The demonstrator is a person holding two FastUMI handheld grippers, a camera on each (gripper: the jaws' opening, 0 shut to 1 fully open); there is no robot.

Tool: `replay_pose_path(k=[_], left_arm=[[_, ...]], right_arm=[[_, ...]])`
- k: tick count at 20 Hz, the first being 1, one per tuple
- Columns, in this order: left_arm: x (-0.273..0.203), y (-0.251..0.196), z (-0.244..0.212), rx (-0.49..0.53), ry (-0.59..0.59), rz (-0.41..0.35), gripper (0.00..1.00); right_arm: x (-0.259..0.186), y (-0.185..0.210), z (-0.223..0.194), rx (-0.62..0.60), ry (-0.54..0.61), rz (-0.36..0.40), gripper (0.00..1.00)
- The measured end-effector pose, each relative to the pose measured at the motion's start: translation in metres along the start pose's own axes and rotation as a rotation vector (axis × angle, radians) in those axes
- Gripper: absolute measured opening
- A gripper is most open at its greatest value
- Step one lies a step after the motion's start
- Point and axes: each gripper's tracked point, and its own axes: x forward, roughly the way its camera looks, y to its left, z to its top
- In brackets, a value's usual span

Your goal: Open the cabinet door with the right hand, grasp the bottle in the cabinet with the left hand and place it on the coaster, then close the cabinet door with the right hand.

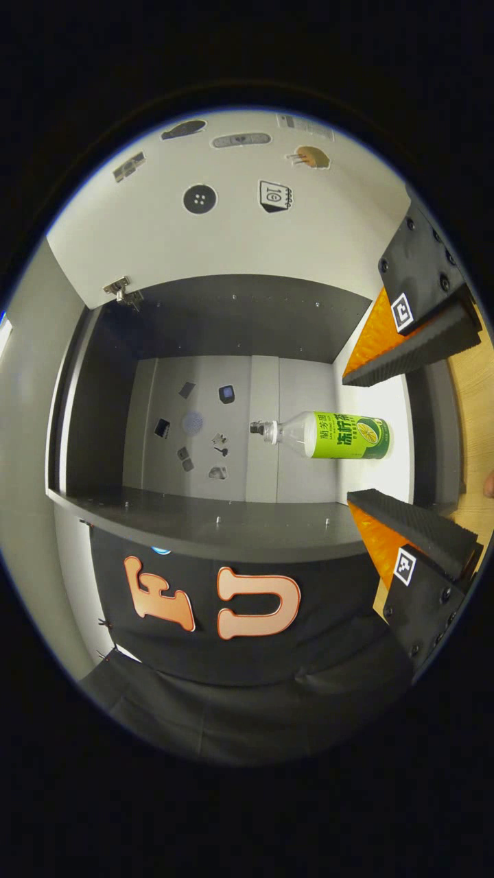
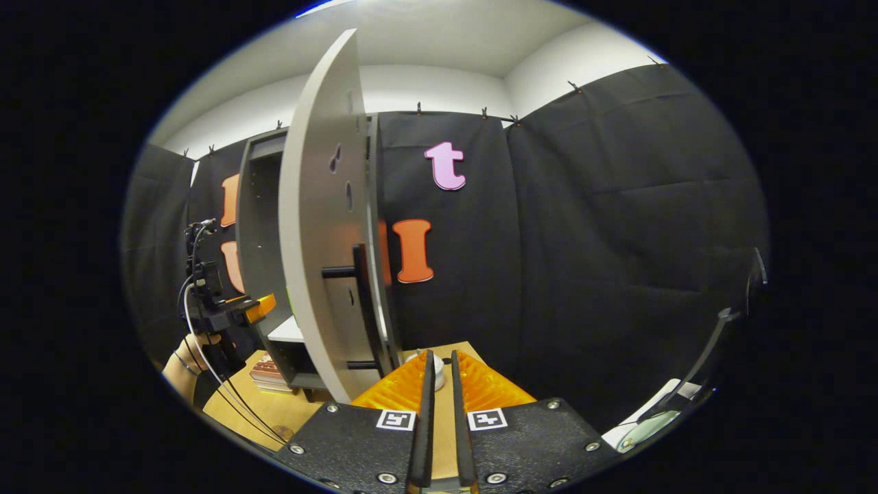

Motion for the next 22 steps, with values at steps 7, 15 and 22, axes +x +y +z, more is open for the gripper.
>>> replay_pose_path(k=[7,15,22], left_arm=[[0.056,-0.004,-0.005,0.016,0.012,0.016,0.98],[0.115,-0.005,-0.009,0.054,0.038,0.024,0.98],[0.135,-0.002,-0.015,0.108,0.046,0.038,0.98]], right_arm=[[-0.003,-0.023,-0.005,0.026,0.023,-0.097,0.44],[-0.002,-0.032,-0.016,0.080,0.066,-0.151,0.66],[0.001,-0.041,-0.021,0.091,0.083,-0.189,0.66]])
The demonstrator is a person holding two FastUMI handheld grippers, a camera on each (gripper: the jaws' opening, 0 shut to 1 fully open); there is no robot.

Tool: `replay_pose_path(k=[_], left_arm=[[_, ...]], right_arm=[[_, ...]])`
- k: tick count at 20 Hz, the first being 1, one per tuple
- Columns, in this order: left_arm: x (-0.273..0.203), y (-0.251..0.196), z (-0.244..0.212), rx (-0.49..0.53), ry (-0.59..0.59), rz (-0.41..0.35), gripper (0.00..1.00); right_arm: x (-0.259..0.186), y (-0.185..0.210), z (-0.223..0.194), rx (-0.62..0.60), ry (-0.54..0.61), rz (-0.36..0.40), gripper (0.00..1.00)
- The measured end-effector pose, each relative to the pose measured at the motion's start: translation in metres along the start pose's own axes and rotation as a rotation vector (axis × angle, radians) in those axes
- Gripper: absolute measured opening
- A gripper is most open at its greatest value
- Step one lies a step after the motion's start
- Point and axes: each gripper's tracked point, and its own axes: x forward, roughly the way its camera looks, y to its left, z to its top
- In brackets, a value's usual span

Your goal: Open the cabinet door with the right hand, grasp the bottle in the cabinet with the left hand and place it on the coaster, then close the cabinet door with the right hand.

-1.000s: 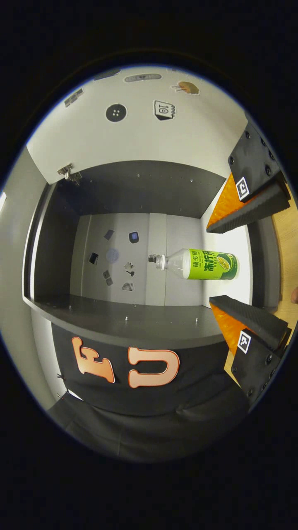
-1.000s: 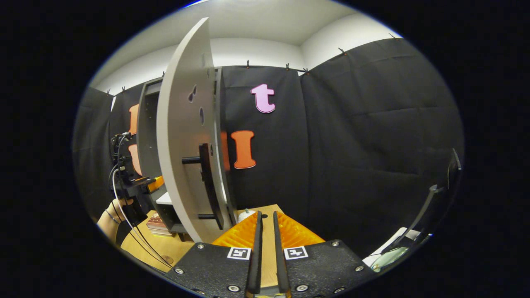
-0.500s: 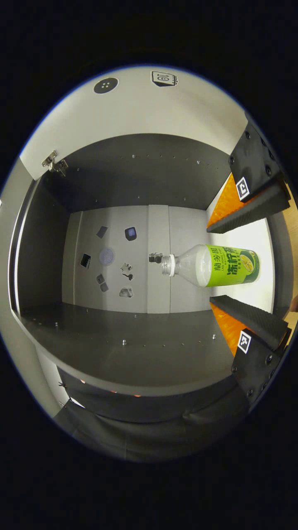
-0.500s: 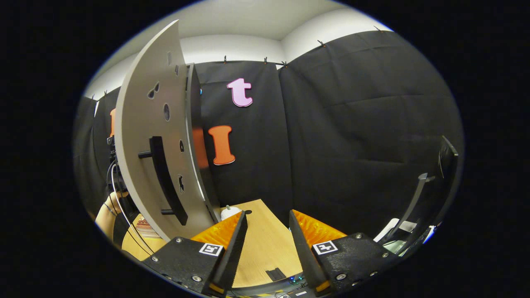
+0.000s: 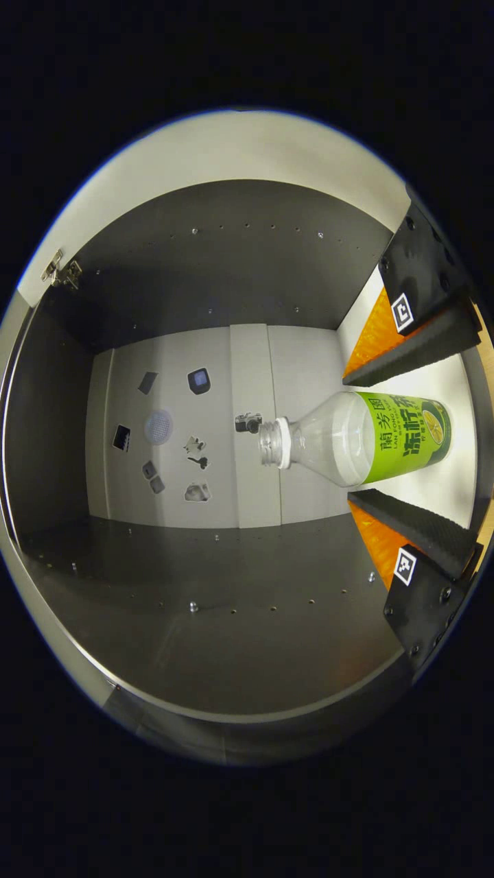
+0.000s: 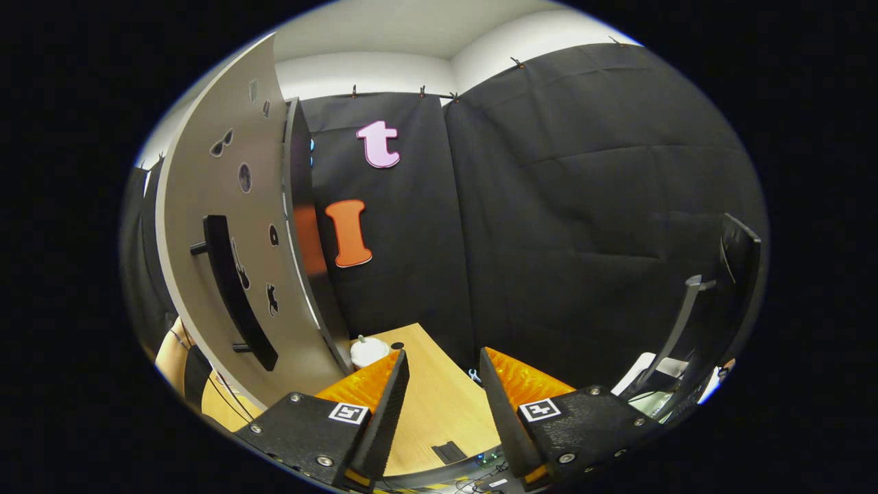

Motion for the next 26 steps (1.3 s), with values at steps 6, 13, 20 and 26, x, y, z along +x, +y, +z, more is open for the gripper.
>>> replay_pose_path(k=[6,13,20,26], left_arm=[[-0.009,-0.002,-0.001,-0.054,0.019,-0.026,0.82],[-0.071,0.010,0.016,-0.089,-0.020,-0.082,0.80],[-0.150,0.049,-0.002,-0.051,-0.017,-0.084,0.82],[-0.204,0.099,-0.049,-0.056,0.021,-0.045,0.82]], right_arm=[[-0.001,0.003,-0.003,0.017,0.016,0.004,0.66],[-0.003,0.010,-0.002,0.010,0.006,0.032,0.66],[-0.004,0.022,-0.004,0.011,0.011,0.072,0.70],[-0.006,0.020,-0.002,-0.047,-0.012,0.066,0.60]])
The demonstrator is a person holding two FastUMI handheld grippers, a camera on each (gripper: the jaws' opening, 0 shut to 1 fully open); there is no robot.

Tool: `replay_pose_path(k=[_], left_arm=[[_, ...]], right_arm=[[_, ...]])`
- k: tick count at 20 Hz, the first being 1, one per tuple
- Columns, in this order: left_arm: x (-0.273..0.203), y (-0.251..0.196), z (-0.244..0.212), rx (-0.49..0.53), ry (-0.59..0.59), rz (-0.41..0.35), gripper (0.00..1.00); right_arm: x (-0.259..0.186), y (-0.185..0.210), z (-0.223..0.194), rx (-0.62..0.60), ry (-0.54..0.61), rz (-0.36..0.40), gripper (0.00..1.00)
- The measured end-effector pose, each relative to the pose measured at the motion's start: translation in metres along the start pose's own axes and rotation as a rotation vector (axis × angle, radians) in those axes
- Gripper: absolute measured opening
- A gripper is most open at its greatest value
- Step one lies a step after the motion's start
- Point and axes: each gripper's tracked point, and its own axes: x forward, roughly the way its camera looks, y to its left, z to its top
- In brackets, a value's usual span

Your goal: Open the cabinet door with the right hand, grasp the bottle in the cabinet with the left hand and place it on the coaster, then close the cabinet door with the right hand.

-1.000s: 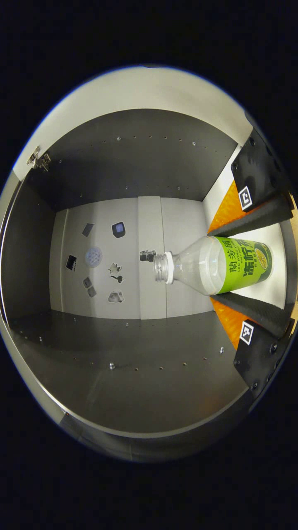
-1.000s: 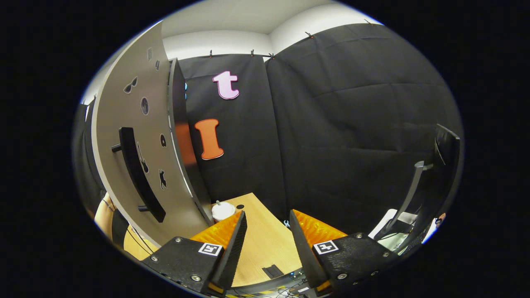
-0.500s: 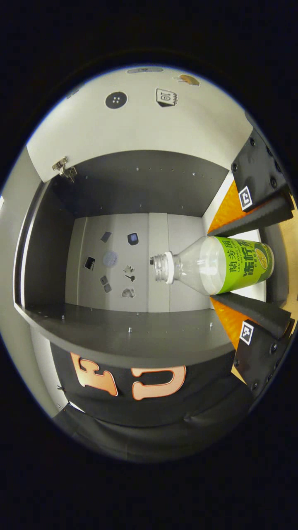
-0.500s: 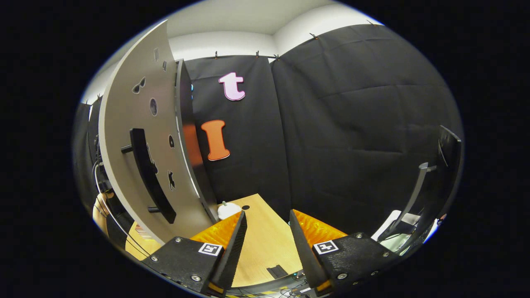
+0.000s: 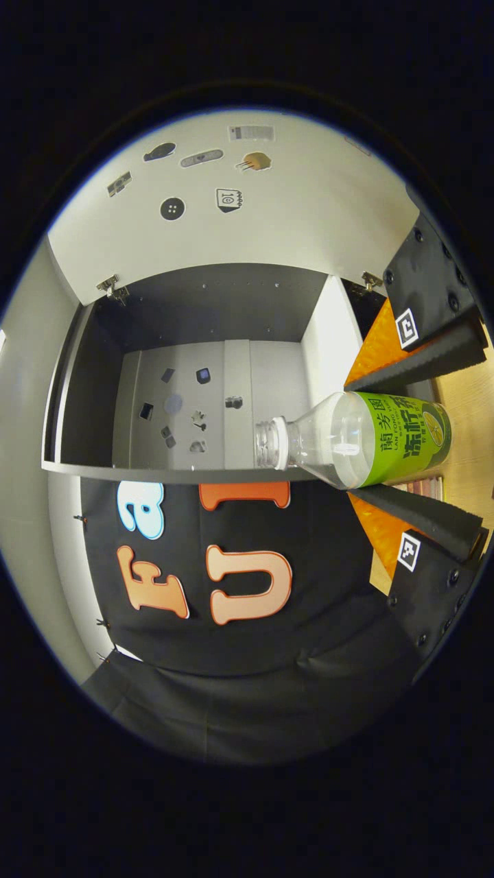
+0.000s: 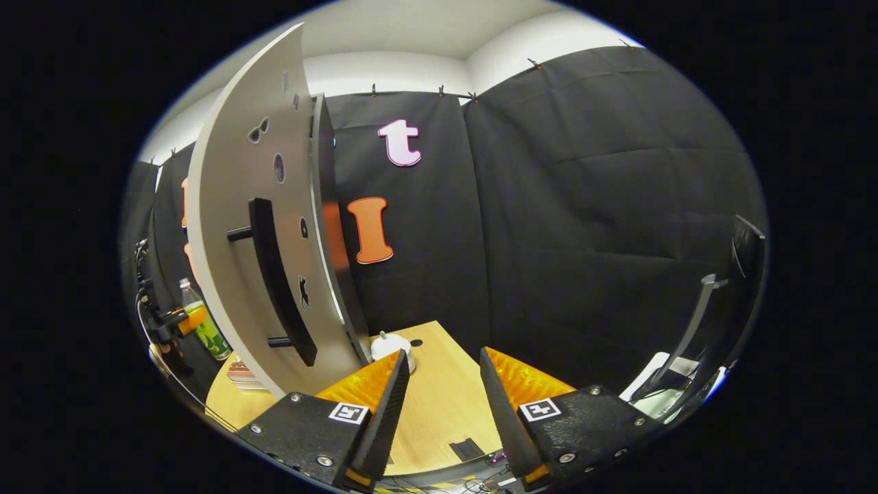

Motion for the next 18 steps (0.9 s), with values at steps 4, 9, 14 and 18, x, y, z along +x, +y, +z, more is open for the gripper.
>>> replay_pose_path(k=[4,9,14,18], left_arm=[[-0.030,0.029,-0.040,-0.057,0.015,0.007,0.82],[-0.058,0.049,-0.109,-0.008,0.039,0.002,0.83],[-0.076,0.044,-0.180,-0.038,0.071,-0.043,0.82],[-0.080,0.043,-0.218,-0.040,0.113,-0.035,0.82]], right_arm=[[-0.001,-0.001,0.003,-0.019,-0.013,-0.005,0.71],[-0.005,-0.003,0.005,-0.022,-0.019,-0.024,0.66],[-0.009,-0.005,0.005,-0.017,-0.017,-0.046,0.66],[-0.012,-0.008,0.001,-0.013,0.001,-0.063,0.66]])
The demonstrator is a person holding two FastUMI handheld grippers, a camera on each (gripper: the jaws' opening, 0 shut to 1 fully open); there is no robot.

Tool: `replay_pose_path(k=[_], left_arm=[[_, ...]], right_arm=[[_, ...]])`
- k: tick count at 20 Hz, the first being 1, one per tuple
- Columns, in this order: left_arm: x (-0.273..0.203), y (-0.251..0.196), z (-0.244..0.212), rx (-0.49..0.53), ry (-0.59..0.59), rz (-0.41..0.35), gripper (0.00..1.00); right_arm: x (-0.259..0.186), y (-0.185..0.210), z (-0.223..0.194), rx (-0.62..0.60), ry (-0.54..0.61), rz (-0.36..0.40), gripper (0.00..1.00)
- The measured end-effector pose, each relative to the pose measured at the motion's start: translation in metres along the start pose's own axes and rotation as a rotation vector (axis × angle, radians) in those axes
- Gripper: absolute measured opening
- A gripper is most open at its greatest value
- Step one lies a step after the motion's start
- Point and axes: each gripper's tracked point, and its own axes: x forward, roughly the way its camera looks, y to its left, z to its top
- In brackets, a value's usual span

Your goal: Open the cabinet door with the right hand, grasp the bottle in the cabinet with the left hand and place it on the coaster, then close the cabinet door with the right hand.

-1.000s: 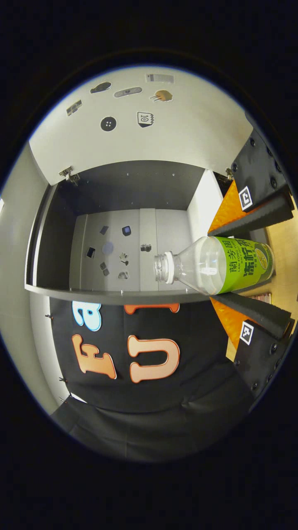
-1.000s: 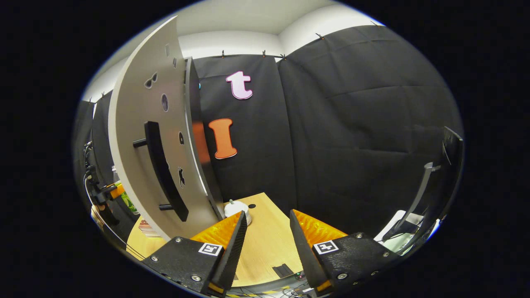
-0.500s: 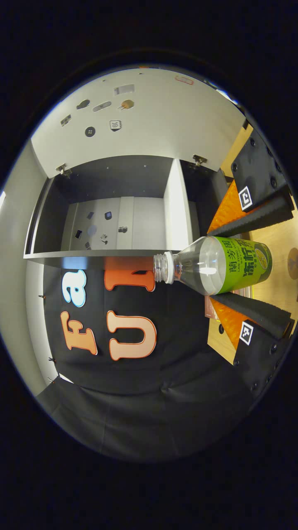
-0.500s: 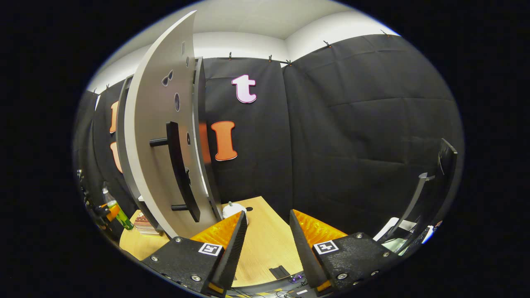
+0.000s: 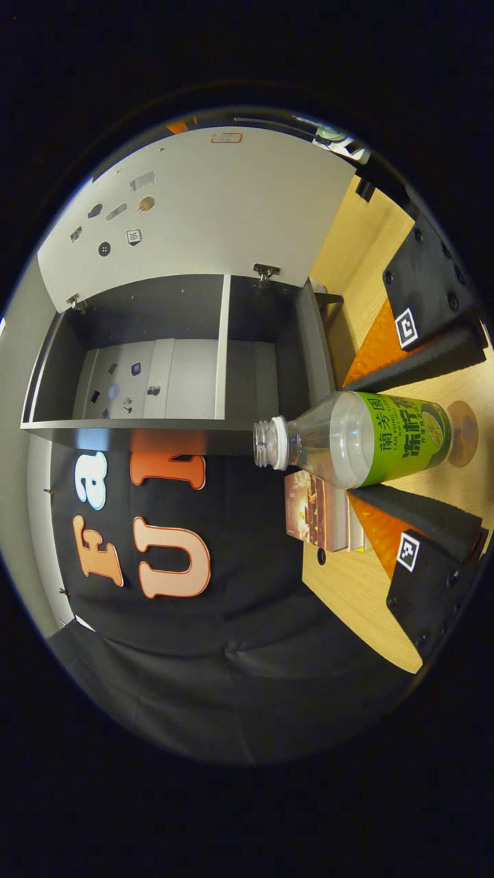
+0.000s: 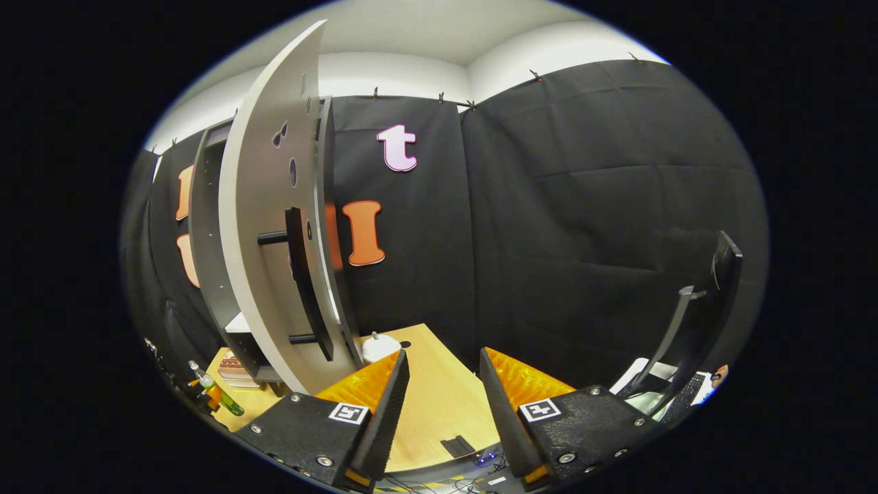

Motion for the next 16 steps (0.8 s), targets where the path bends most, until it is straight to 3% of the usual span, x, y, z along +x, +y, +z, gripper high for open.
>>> replay_pose_path(k=[9,16], left_arm=[[0.012,-0.003,-0.056,-0.010,0.050,0.001,0.82],[0.013,-0.010,-0.074,0.003,0.067,-0.002,0.83]], right_arm=[[-0.004,-0.004,-0.001,-0.001,0.014,-0.029,0.66],[-0.004,-0.006,0.001,-0.014,0.013,-0.045,0.66]])
